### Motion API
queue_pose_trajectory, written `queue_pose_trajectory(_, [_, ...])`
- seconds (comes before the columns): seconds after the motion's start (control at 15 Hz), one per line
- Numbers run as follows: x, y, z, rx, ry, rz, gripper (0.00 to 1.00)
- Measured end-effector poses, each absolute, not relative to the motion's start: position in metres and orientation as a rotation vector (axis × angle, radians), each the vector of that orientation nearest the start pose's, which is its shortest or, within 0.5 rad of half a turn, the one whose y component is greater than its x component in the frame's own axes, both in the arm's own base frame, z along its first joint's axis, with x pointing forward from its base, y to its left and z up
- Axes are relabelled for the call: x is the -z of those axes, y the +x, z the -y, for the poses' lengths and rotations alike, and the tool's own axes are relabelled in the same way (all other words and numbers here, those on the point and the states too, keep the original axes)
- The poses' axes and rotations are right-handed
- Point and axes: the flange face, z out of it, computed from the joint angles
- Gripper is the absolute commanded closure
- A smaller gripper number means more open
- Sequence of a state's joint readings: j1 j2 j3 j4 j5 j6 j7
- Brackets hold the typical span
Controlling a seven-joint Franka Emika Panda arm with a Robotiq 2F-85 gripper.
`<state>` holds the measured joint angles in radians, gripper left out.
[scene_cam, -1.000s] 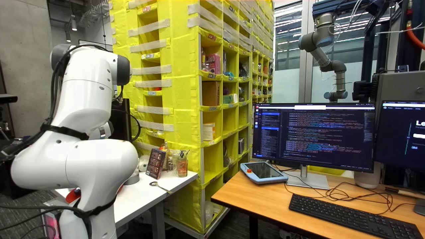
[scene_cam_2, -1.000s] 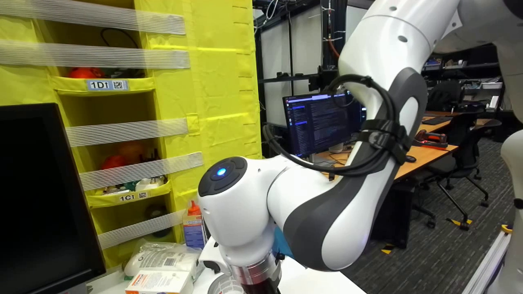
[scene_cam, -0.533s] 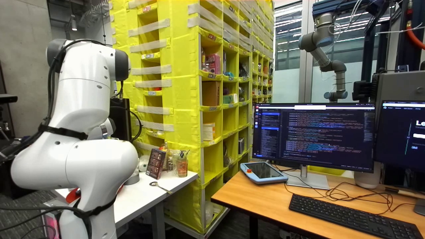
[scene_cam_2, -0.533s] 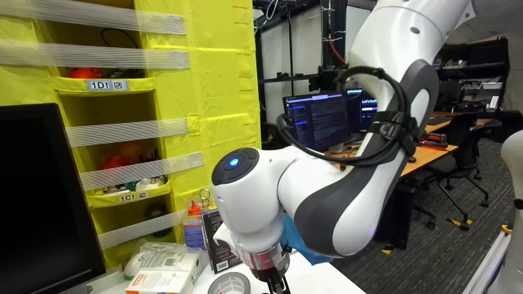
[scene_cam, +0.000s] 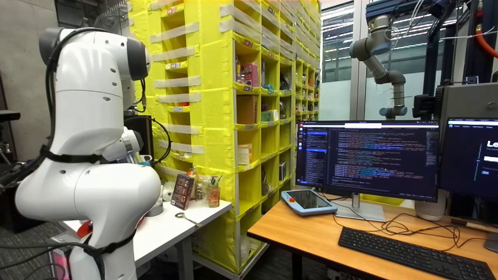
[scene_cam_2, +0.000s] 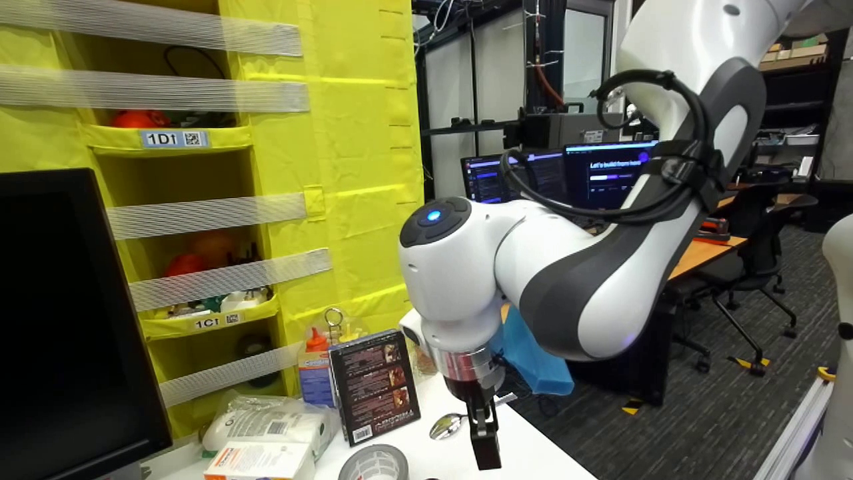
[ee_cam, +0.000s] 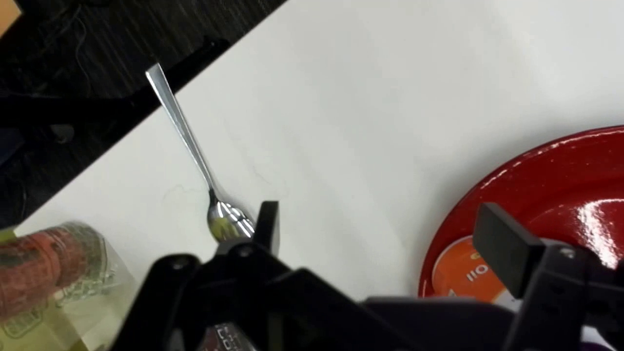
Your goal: Pick up the white bottle with a black lid and move it a little to the left on the table
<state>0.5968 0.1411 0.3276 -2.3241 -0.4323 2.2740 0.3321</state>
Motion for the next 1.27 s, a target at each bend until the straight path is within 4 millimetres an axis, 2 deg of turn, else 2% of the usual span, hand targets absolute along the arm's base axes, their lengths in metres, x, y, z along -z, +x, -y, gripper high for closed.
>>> queue_pose_trajectory(0.33, [-0.264, 0.319, -0.353, -0.026, -3.156, 1.292, 0.00])
queue_pose_trajectory(0.67, [-0.257, 0.335, -0.326, -0.036, -3.186, 1.131, 0.00])
queue_pose_trajectory(1.27, [-0.256, 0.337, -0.323, -0.032, -3.190, 1.109, 0.00])
